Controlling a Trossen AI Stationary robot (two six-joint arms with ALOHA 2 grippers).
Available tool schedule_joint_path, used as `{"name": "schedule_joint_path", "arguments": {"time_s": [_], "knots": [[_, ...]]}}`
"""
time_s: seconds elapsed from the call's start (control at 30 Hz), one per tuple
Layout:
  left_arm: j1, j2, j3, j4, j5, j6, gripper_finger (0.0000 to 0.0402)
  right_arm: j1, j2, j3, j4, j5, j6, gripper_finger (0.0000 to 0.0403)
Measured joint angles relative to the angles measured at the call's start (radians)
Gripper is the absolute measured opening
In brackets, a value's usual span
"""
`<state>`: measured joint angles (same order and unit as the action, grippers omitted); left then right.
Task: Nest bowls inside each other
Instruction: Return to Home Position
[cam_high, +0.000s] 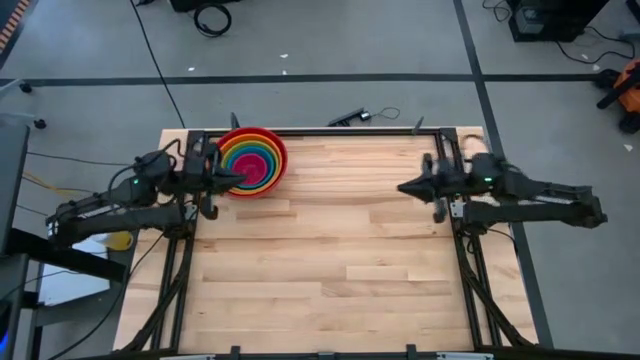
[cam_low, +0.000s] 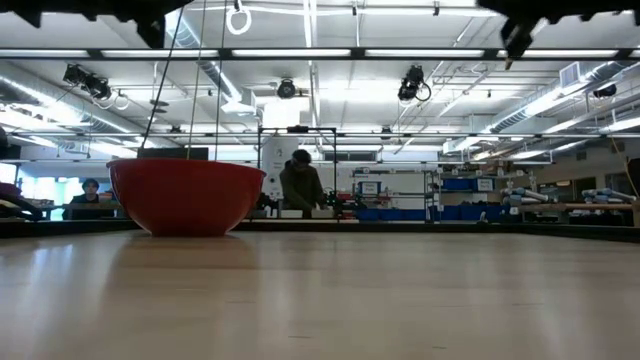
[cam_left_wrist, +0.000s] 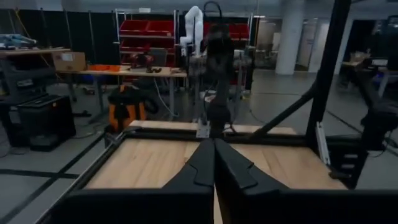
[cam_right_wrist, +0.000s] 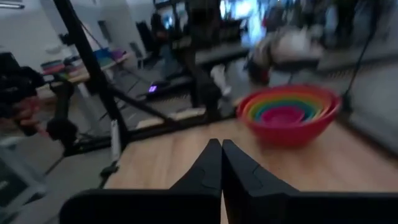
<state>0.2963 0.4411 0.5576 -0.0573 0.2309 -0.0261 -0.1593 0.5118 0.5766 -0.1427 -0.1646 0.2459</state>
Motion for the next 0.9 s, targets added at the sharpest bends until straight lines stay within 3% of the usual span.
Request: {"name": "schedule_joint_path", "arguments": {"time_s": [0.23, 0.47, 0.67, 0.9], "knots": [[-0.018, -0.172, -0.208, 0.042, -0.001, -0.111, 0.0002, 0.0, -0.239, -0.061, -0.101, 0.018, -0.089, 0.0002], [-0.075, -0.139, -0.405, 0.272, -0.024, -0.181, 0.0001, 0.023, -0.236, -0.236, 0.148, 0.026, 0.007, 0.0001], [-0.135, -0.135, -0.453, 0.327, -0.044, -0.176, 0.0001, 0.095, -0.178, -0.366, 0.351, 0.047, 0.07, 0.0], [-0.154, -0.181, -0.453, 0.31, -0.049, -0.164, 0.0, 0.128, -0.279, -0.34, 0.187, 0.017, -0.005, 0.0]]}}
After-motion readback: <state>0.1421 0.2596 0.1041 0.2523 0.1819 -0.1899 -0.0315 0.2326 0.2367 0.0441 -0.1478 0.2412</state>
